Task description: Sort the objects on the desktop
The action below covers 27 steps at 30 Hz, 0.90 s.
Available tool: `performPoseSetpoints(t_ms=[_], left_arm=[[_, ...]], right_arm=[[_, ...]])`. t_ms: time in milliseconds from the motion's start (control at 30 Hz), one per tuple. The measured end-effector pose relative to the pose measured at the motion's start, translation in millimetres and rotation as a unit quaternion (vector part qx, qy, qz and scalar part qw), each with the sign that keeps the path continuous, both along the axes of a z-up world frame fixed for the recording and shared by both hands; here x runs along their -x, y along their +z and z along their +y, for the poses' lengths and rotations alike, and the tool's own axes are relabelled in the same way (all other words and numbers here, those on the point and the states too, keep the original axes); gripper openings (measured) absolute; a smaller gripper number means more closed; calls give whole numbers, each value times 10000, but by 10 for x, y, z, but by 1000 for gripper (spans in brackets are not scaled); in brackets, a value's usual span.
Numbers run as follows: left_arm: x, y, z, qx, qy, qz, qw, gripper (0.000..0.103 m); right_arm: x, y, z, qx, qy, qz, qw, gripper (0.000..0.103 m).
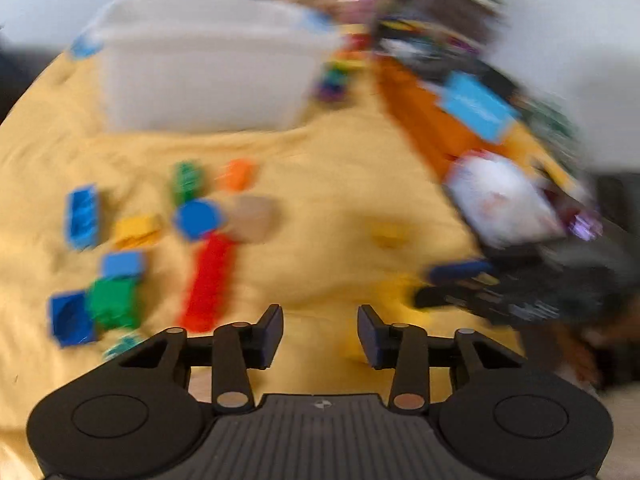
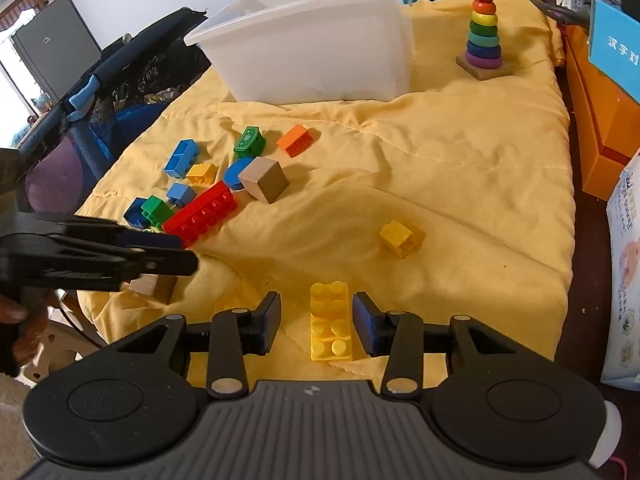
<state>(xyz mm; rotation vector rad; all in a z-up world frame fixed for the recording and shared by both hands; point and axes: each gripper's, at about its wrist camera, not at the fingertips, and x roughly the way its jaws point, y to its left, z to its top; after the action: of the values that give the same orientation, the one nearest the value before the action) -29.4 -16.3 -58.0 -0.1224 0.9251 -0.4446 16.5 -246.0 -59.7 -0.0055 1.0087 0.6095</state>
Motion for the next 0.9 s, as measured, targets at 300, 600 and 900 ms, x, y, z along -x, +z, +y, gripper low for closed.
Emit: performPoseSetpoints(t_ms=[300,600,900], left_arm=[[190,-185,-965,-2128,-1964,-839,9535,46],[-180,-343,-535,-833,-769,151,9934,31],[-325,-741,279,1886,932,1749,9618,34]], right_arm=[[-27,-10,-63,79,-34,25,10000,45],[-6,-16,-119,42,-58,17,10000,45],[-28,-41,-104,-3,-30,70,10000,45]])
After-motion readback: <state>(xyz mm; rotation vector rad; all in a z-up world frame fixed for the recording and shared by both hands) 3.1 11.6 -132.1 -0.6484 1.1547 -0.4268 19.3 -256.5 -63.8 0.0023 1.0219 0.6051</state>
